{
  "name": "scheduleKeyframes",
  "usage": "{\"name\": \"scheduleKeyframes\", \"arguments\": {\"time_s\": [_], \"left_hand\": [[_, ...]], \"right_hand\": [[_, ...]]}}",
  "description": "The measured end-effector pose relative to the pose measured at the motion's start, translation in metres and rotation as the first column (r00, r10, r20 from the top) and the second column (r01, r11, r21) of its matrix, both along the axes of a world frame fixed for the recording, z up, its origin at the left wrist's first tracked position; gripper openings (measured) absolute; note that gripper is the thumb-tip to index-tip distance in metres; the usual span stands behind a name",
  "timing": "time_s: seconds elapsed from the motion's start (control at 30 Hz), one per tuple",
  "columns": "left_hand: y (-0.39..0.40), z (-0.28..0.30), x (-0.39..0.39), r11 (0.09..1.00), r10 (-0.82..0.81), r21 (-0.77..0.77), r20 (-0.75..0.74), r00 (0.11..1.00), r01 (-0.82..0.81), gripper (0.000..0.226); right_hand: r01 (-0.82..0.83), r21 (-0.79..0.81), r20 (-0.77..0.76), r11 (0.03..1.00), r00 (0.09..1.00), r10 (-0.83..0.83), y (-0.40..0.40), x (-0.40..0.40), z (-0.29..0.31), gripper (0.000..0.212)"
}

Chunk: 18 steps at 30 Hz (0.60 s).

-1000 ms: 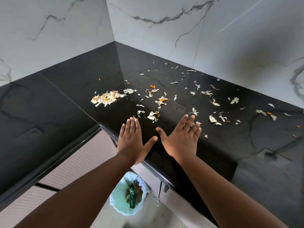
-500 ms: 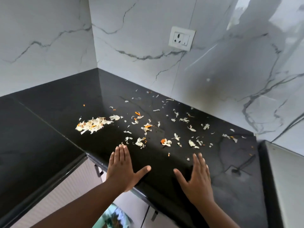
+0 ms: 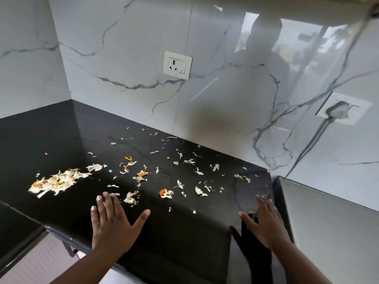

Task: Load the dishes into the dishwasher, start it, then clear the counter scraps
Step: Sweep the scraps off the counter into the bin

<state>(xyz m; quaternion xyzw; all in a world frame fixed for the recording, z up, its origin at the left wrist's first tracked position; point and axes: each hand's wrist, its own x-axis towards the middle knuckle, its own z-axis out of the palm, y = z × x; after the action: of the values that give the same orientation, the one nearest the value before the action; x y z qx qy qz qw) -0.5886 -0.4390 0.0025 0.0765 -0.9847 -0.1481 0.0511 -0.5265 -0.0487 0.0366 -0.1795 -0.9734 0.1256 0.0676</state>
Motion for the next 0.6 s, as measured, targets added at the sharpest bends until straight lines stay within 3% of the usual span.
{"name": "scheduleKeyframes", "arguments": {"time_s": [0.23,0.47,0.6], "left_hand": [[0.015,-0.004,-0.008,0.991,-0.034,-0.127,0.020,0.999,0.037,0.123],[0.017,-0.003,-0.009,0.995,-0.008,-0.095,0.086,0.996,0.016,0.119],[0.017,-0.003,-0.010,0.998,-0.001,-0.065,0.108,0.994,0.008,0.119]], "right_hand": [[0.024,0.021,0.108,0.999,0.994,-0.026,0.090,-0.083,-0.004,0.116],[-0.072,0.002,0.204,0.997,0.976,0.071,0.119,-0.159,-0.019,0.133],[-0.237,-0.010,0.201,0.971,0.951,0.234,0.100,-0.199,-0.017,0.133]]}}
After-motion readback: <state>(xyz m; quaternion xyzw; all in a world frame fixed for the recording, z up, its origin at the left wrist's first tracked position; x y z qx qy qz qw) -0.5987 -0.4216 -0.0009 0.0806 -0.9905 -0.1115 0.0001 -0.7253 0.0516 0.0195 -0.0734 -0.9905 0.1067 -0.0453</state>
